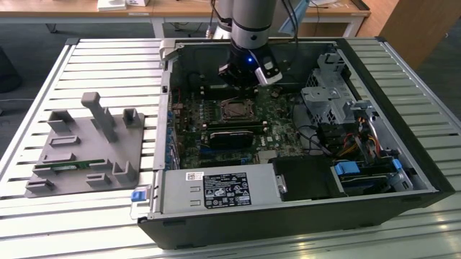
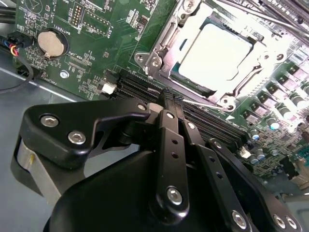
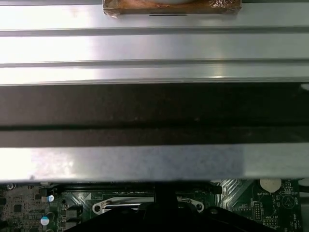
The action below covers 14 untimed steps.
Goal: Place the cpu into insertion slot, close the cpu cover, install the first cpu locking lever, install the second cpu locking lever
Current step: 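Install the first cpu locking lever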
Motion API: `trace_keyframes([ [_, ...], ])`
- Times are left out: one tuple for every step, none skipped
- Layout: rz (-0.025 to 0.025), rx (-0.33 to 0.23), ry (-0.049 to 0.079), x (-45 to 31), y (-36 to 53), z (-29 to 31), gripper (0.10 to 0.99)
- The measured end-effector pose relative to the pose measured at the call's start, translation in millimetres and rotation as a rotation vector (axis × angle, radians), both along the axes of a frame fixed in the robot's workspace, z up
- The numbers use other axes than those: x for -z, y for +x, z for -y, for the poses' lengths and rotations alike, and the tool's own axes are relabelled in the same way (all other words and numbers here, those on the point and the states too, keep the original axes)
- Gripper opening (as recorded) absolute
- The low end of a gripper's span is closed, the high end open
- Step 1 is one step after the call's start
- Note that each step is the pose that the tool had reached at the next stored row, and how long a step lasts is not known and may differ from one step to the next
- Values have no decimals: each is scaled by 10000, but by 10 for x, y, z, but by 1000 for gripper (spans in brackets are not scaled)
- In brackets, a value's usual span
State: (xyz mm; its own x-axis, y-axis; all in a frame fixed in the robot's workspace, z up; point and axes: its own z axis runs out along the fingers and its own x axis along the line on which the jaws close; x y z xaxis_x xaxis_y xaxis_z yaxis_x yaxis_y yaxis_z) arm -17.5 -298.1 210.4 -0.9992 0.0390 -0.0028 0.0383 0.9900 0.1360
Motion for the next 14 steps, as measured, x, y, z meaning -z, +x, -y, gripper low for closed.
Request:
trace_keyframes([
  [-4,0,-1,7,4,0,106],
  [-6,0,0,16,7,0,106],
  [-8,0,0,24,9,0,106],
  [-9,0,0,32,11,0,106],
  [-10,0,0,40,13,0,106],
  [-11,0,-1,50,15,0,106],
  [-11,1,-1,60,16,0,106],
  [-11,1,-1,70,18,0,106],
  [-10,0,-1,81,19,0,106],
  [-11,0,0,91,20,0,106],
  [-11,1,-1,100,20,0,106],
  [-11,1,0,106,21,0,106],
  [-11,0,-1,107,21,0,106],
  [-12,0,-3,107,22,1,106],
])
